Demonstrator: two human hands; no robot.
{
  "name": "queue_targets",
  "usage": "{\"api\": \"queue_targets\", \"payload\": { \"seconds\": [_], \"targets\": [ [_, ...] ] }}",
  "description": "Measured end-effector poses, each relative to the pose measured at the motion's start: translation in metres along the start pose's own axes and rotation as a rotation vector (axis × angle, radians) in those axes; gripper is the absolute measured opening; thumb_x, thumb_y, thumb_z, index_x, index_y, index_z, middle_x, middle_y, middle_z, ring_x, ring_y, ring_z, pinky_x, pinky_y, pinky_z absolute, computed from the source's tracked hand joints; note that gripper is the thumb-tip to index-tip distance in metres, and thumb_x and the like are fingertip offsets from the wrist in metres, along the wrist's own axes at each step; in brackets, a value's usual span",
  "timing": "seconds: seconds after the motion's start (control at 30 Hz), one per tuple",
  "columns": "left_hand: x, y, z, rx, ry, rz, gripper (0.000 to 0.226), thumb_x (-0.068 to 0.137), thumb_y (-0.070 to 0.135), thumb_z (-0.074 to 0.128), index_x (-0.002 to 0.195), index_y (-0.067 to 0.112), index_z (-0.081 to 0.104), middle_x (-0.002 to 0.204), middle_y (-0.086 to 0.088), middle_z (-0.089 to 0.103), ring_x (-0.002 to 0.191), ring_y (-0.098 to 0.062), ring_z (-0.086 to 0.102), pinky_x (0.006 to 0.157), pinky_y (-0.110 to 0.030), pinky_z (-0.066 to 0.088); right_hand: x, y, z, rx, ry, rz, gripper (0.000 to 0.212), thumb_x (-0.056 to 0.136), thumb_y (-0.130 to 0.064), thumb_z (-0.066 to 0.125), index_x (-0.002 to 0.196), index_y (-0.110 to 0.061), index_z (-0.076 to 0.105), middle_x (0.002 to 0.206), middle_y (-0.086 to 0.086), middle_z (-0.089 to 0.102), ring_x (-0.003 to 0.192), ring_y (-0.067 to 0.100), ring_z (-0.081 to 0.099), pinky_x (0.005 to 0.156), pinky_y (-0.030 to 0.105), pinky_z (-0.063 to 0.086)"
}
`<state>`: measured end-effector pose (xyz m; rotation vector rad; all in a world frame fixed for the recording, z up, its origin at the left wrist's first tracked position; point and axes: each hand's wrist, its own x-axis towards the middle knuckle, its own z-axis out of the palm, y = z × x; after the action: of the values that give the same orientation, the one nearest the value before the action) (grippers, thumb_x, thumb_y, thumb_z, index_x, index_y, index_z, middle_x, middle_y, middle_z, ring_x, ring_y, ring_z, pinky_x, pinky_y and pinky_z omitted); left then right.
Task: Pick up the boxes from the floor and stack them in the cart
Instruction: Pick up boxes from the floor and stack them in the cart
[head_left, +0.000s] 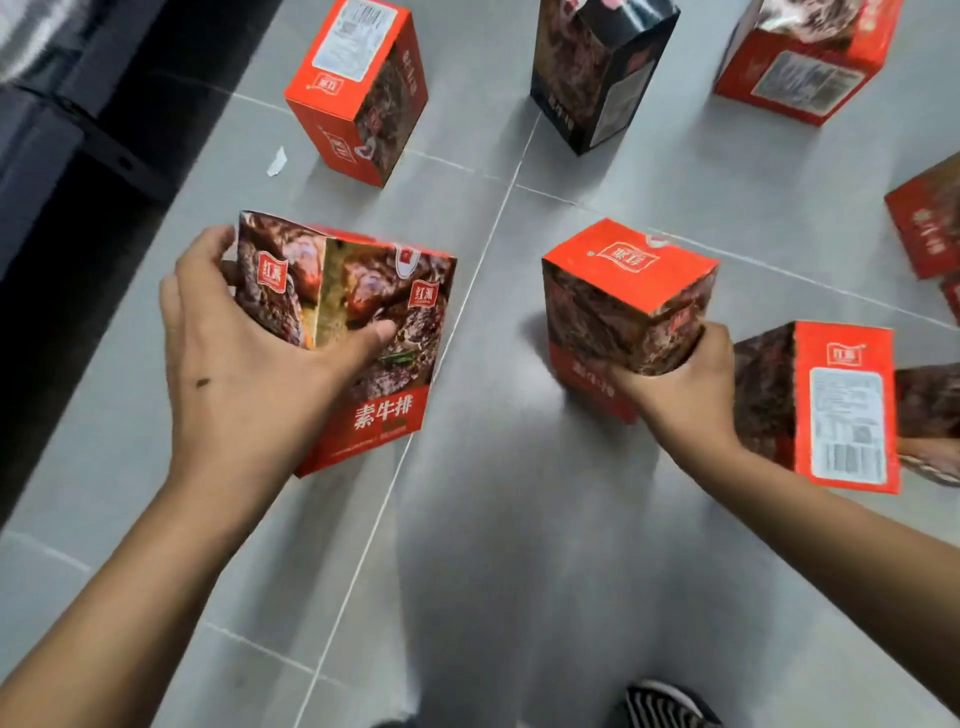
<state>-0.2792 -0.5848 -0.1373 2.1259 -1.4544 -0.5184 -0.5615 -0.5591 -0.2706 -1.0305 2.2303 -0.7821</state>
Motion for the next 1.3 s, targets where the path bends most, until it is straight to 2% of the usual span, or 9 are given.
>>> {"api": "queue_targets", "payload": {
  "seconds": [0.07, 0.13, 0.27, 0.43, 0.67, 0.77, 0.87, 1.07, 1.3],
  "targets": [
    [-0.011, 0.028, -0.035, 0.038, 0.001, -0.009, 0.11, 0.055, 0.051, 0.085, 0.146, 0.021, 0.03, 0.143, -0.003, 0.038, 0.131, -0.015, 0.038, 0.113, -0.027, 0.026, -0.015, -0.004, -0.017, -0.056, 0.035, 0.169, 0.085, 0.035, -0.067, 0.075, 0.099, -0.014, 0.058, 0.099, 0.007, 0.064, 0.098, 0.028, 0.062, 0.086, 0.043, 0.053],
    [-0.021, 0.059, -0.075, 0.05, -0.021, -0.019, 0.113, 0.056, 0.05, 0.084, 0.148, 0.019, 0.028, 0.145, -0.004, 0.036, 0.131, -0.012, 0.033, 0.107, -0.02, 0.022, -0.035, -0.011, -0.04, -0.109, 0.005, 0.277, 0.088, 0.032, -0.07, 0.071, 0.099, -0.012, 0.063, 0.097, 0.01, 0.067, 0.096, 0.032, 0.064, 0.086, 0.043, 0.054],
    [-0.034, 0.106, -0.156, 0.067, -0.084, 0.045, 0.089, 0.053, 0.056, 0.081, 0.128, 0.021, 0.049, 0.123, -0.003, 0.047, 0.096, 0.008, 0.031, 0.085, -0.01, 0.025, -0.074, -0.049, -0.102, -0.275, -0.102, 0.39, 0.079, 0.042, -0.056, 0.079, 0.102, -0.006, 0.064, 0.1, 0.017, 0.069, 0.096, 0.035, 0.064, 0.083, 0.04, 0.054],
    [-0.055, 0.165, -0.263, 0.077, -0.109, 0.082, 0.086, 0.051, 0.05, 0.087, 0.123, 0.02, 0.051, 0.117, -0.005, 0.048, 0.106, -0.006, 0.038, 0.084, -0.008, 0.024, -0.129, -0.129, -0.166, -0.296, -0.093, 0.593, 0.094, 0.052, -0.059, 0.079, 0.12, 0.0, 0.054, 0.121, 0.022, 0.06, 0.115, 0.038, 0.055, 0.095, 0.04, 0.047],
    [-0.089, 0.237, -0.43, 0.039, -0.029, 0.055, 0.091, 0.05, 0.052, 0.086, 0.126, 0.017, 0.05, 0.117, -0.009, 0.052, 0.104, -0.008, 0.04, 0.09, -0.008, 0.028, -0.206, -0.289, -0.253, -0.337, -0.26, 0.358, 0.091, 0.04, -0.065, 0.077, 0.108, -0.006, 0.061, 0.106, 0.012, 0.067, 0.1, 0.033, 0.063, 0.088, 0.038, 0.053],
    [-0.104, 0.261, -0.491, 0.036, 0.013, 0.025, 0.098, 0.051, 0.05, 0.087, 0.133, 0.017, 0.047, 0.121, -0.01, 0.05, 0.104, -0.003, 0.035, 0.086, 0.007, 0.017, -0.233, -0.341, -0.292, -0.339, -0.304, 0.313, 0.091, 0.029, -0.07, 0.07, 0.1, -0.013, 0.067, 0.098, 0.007, 0.071, 0.091, 0.027, 0.066, 0.08, 0.035, 0.056],
    [-0.123, 0.281, -0.544, 0.054, 0.036, -0.003, 0.102, 0.052, 0.047, 0.087, 0.138, 0.016, 0.042, 0.126, -0.009, 0.045, 0.111, -0.009, 0.034, 0.094, -0.007, 0.024, -0.257, -0.38, -0.322, -0.358, -0.367, 0.279, 0.103, 0.028, -0.069, 0.072, 0.112, -0.011, 0.06, 0.109, 0.009, 0.066, 0.103, 0.029, 0.061, 0.087, 0.035, 0.053],
    [-0.172, 0.306, -0.616, 0.087, 0.09, -0.113, 0.1, 0.054, 0.049, 0.086, 0.137, 0.018, 0.04, 0.123, -0.001, 0.037, 0.114, -0.018, 0.043, 0.1, -0.031, 0.037, -0.295, -0.431, -0.371, -0.471, -0.502, 0.168, 0.101, 0.042, -0.062, 0.08, 0.119, -0.006, 0.046, 0.117, 0.015, 0.057, 0.111, 0.035, 0.053, 0.094, 0.042, 0.047],
    [-0.261, 0.323, -0.664, 0.119, 0.243, -0.35, 0.1, 0.057, 0.048, 0.085, 0.139, 0.019, 0.035, 0.125, -0.001, 0.036, 0.115, -0.023, 0.047, 0.094, -0.036, 0.043, -0.323, -0.472, -0.396, -0.602, -0.694, -0.066, 0.1, 0.047, -0.058, 0.083, 0.124, -0.006, 0.046, 0.122, 0.015, 0.055, 0.115, 0.035, 0.049, 0.097, 0.038, 0.045]
  ]
}}
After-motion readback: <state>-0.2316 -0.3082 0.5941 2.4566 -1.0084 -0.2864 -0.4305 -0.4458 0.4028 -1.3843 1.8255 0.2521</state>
